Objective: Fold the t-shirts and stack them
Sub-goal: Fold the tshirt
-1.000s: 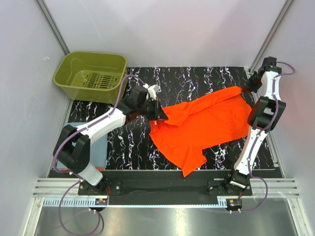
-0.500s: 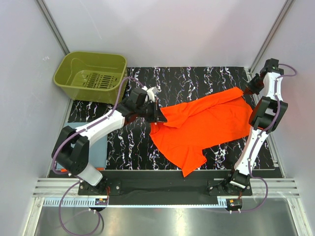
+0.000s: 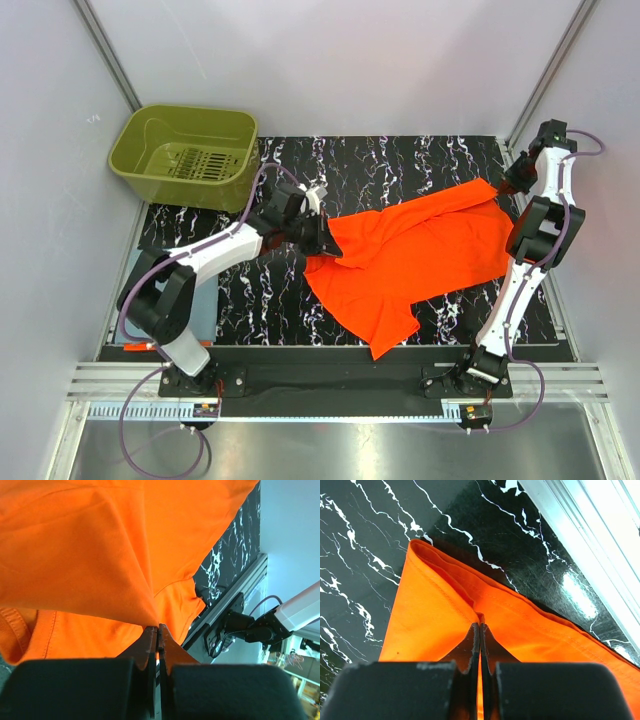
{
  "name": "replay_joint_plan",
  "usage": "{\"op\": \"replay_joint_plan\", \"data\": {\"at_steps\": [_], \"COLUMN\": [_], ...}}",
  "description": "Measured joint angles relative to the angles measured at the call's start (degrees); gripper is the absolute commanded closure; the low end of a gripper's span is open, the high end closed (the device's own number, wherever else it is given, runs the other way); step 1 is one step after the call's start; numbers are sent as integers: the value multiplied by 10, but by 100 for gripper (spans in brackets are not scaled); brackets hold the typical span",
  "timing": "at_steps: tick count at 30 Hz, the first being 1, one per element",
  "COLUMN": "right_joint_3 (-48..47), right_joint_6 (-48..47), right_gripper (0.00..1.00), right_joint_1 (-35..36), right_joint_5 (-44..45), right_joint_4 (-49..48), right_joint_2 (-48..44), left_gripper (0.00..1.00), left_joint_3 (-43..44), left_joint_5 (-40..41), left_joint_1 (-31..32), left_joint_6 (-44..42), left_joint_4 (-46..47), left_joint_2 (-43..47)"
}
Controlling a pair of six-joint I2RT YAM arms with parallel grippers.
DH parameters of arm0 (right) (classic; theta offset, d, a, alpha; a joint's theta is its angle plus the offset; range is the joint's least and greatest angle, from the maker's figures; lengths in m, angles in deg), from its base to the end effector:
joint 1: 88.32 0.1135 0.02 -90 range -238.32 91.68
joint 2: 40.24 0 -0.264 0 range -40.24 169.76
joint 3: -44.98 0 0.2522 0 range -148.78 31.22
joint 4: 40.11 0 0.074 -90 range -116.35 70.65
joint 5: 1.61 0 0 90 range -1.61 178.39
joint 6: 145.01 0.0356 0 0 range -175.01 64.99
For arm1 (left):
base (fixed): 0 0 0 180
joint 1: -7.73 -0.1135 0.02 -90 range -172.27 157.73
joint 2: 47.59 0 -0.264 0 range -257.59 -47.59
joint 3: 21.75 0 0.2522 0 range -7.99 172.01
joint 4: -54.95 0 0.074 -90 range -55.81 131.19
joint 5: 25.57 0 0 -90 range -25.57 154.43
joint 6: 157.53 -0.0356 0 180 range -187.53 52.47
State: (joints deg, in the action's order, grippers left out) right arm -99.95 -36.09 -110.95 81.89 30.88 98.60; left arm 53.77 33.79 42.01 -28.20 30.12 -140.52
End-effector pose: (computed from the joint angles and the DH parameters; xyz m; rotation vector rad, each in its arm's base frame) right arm 0.4778 -0.1948 0.2150 0.9248 2.5340 0.1336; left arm 0.2803 -0.2130 0.2314 0.1934 2.5196 -1.2156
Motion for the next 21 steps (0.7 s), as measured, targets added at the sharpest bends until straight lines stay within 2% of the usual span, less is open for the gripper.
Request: {"op": "replay_joint_plan", "data": {"at_steps": [16, 21], "right_joint_3": [0, 0], "right_joint_6": [-5, -9], "right_gripper": [96, 91], "right_joint_1": [0, 0], "right_joint_5": [31, 42], "right_joint_4": [12, 11], "right_joint_2": [0, 4], "left_gripper": [100, 99], "left_joint_3": [0, -12], "left_joint_5": [-23, -26], "left_joint_1": [4, 4], "left_joint_6": [-3, -6], "left_joint_4": [-1, -2], "left_joint_2": [-37, -37]}}
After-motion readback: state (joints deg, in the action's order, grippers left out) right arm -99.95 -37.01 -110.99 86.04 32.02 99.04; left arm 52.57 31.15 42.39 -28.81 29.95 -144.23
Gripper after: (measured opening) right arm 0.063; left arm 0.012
